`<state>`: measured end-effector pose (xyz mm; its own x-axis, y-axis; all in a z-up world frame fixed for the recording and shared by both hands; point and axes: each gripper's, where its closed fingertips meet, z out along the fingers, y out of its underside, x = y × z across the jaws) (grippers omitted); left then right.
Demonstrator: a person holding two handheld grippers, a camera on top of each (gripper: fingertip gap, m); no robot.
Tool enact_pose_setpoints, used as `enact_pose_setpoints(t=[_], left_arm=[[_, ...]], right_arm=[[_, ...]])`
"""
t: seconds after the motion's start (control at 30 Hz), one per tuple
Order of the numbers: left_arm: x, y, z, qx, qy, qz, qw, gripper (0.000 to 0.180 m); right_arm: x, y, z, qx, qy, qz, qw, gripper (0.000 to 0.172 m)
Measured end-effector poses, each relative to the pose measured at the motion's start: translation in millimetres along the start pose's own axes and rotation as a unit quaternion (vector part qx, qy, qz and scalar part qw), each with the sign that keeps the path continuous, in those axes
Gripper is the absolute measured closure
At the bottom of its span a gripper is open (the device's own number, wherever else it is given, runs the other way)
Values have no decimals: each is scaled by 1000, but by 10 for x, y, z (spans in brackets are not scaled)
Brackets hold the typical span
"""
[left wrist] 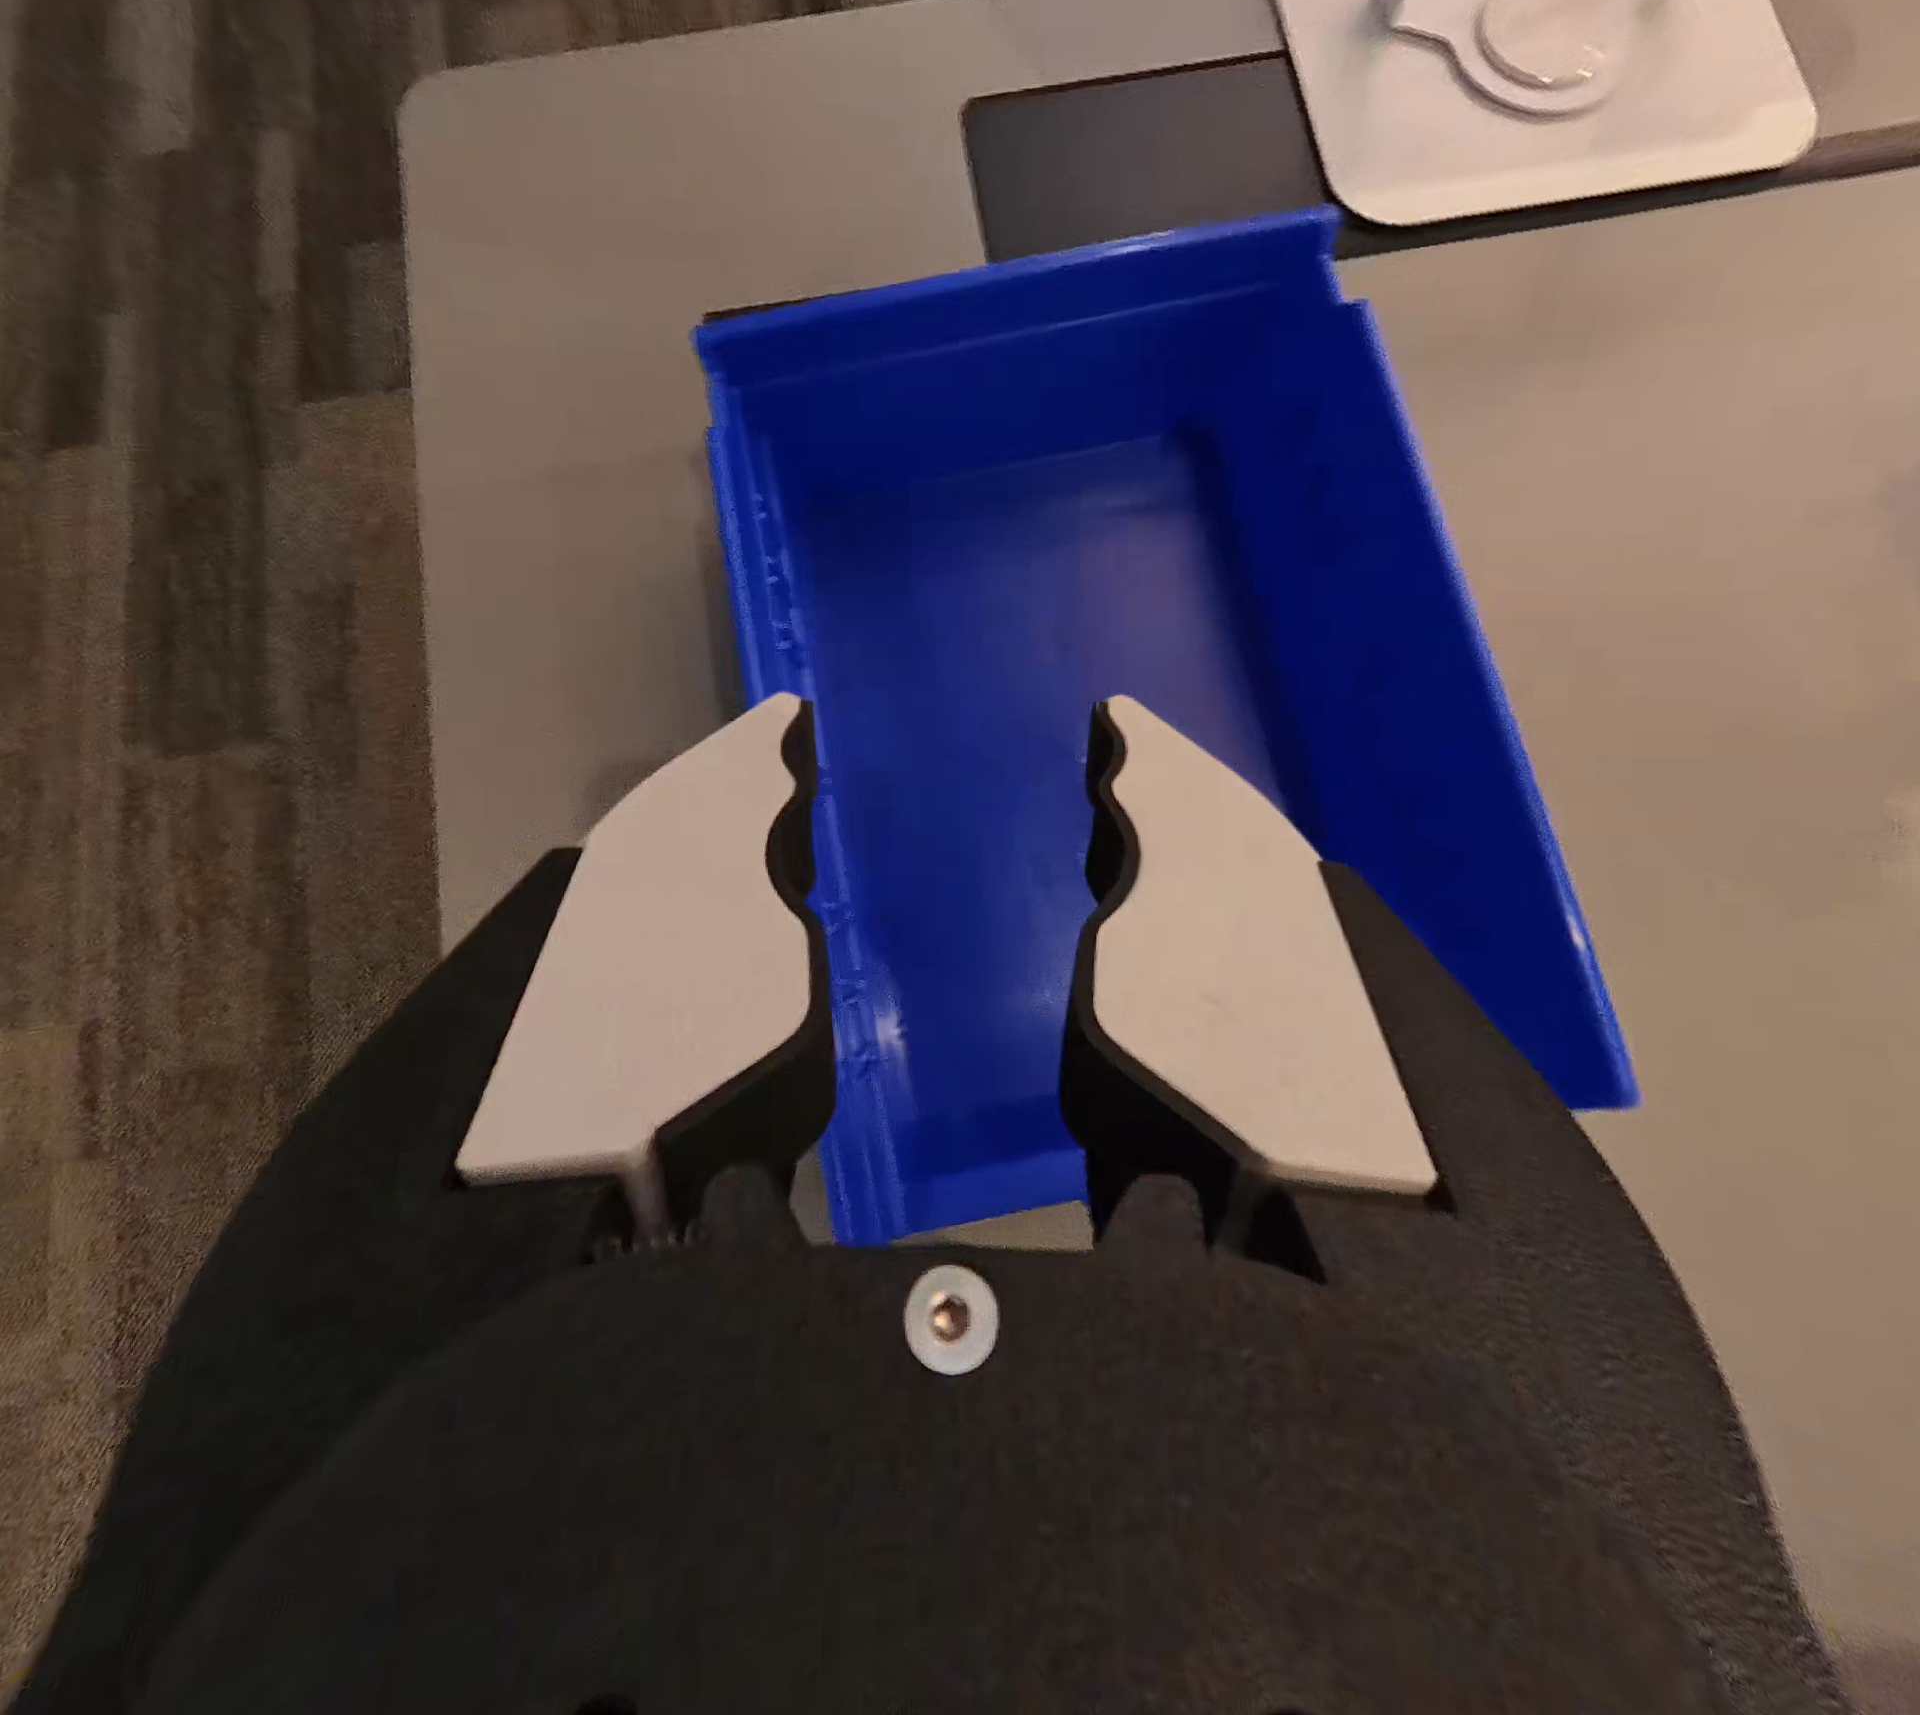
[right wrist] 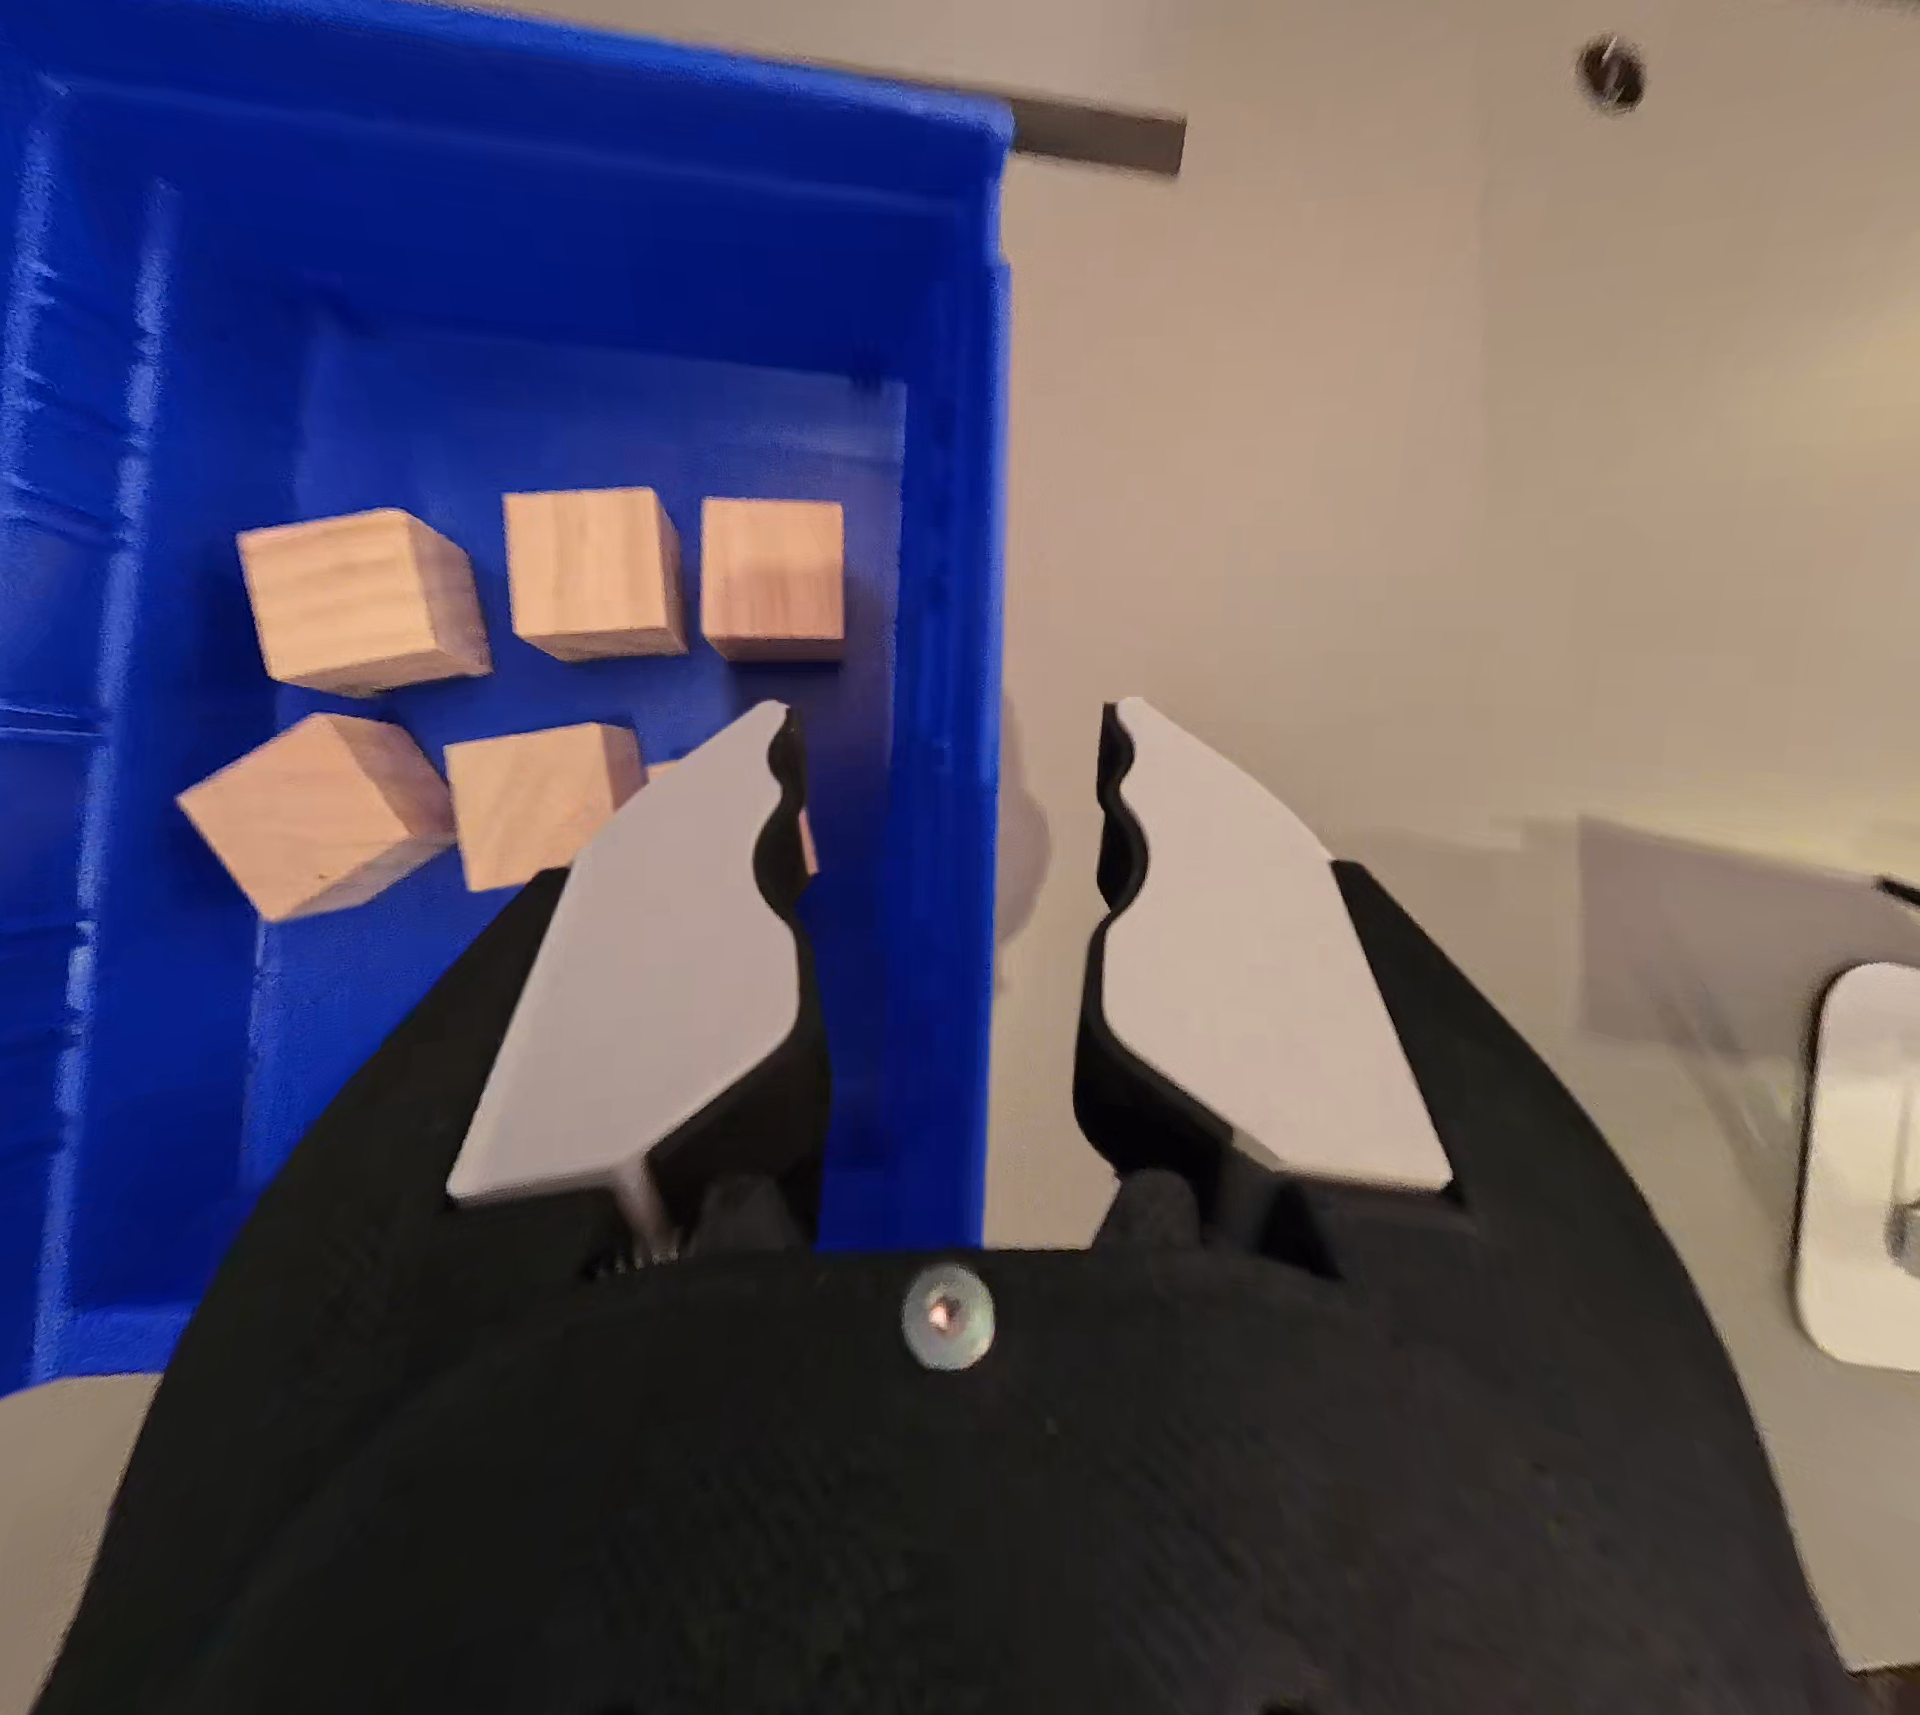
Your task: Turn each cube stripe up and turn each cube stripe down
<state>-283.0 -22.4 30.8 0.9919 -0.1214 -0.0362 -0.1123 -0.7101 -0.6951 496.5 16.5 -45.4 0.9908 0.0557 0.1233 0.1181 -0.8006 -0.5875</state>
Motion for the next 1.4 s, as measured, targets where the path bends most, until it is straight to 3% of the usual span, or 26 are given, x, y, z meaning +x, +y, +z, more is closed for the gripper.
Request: enact_pose_setpoints(t=[0.03,0.13,0.23,0.33,0.47,0.73,0.87,0.93,1.17,1.4], left_arm=[[-84,-1,-6,3,-19,-5,1000,130],[-328,63,-13,-6,-73,-19,997,126],[-476,276,72,-59,-87,-47,993,120],[-517,495,247,-113,-63,-73,989,120],[-542,670,505,-159,-35,-99,982,124],[-582,1054,834,-263,-36,-111,958,140],[-375,1079,964,-284,12,-141,948,165],[-420,1107,972,-299,-23,-120,946,173],[-22,1058,1008,-320,-2,-76,944,172],[694,946,1089,-336,37,-8,941,170]], right_arm=[[34,74,74,-14,-10,11,1000,115],[80,254,253,-53,-33,35,997,118],[93,408,387,-98,-39,52,993,120],[57,476,462,-118,-54,64,989,133],[-82,470,462,-118,-106,85,984,164],[-91,481,461,-127,-102,75,984,164],[-118,484,454,-131,-111,78,982,164],[-150,482,447,-130,-116,79,982,163],[-531,446,407,-153,-145,38,977,164],[-1173,261,435,-169,-154,-25,973,164]])
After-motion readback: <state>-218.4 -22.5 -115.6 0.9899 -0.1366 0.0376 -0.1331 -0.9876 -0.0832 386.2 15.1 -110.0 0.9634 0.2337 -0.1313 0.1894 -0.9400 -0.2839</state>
